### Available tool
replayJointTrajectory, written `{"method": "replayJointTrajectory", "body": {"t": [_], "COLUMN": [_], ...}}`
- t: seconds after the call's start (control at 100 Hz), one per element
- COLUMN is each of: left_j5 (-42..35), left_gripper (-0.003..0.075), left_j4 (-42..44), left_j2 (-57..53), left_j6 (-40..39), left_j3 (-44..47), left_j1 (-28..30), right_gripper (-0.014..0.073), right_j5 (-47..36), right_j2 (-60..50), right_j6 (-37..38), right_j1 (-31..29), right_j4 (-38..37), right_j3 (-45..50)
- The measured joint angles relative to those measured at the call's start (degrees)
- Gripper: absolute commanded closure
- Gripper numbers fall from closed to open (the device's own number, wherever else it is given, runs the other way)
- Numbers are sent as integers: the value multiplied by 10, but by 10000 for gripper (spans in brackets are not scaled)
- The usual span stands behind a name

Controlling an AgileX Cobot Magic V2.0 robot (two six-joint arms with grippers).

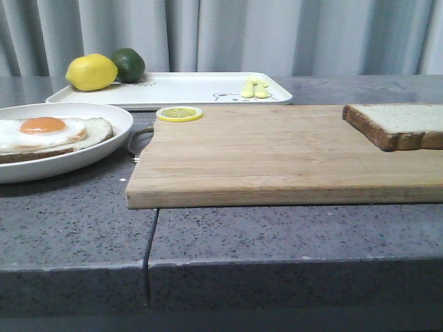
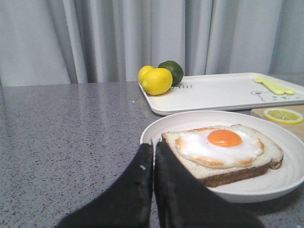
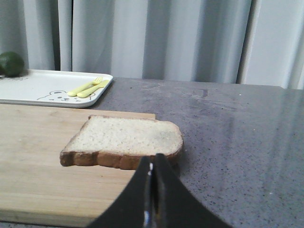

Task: Place bread and move sandwich to tray

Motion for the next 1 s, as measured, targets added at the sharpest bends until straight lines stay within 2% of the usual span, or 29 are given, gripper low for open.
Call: {"method": "replayJointTrajectory", "body": {"t": [0.12,0.27,0.73,0.83,1.0], "left_j5": [24,121,425,472,488], "left_gripper": [739,739,739,739,739], "left_j4": [-36,-45,-46,-46,-46], "left_j2": [0,25,275,310,341], "left_j6": [0,0,0,0,0], "left_j3": [-39,-129,-474,-510,-517], "left_j1": [0,0,0,0,0], "right_gripper": [710,710,710,710,710], "right_j5": [39,130,421,455,460], "right_j2": [0,6,194,230,262], "right_j6": [1,1,1,1,1], "right_j1": [0,0,0,0,0], "right_j4": [30,43,46,48,51], "right_j3": [-45,-136,-404,-432,-438]}}
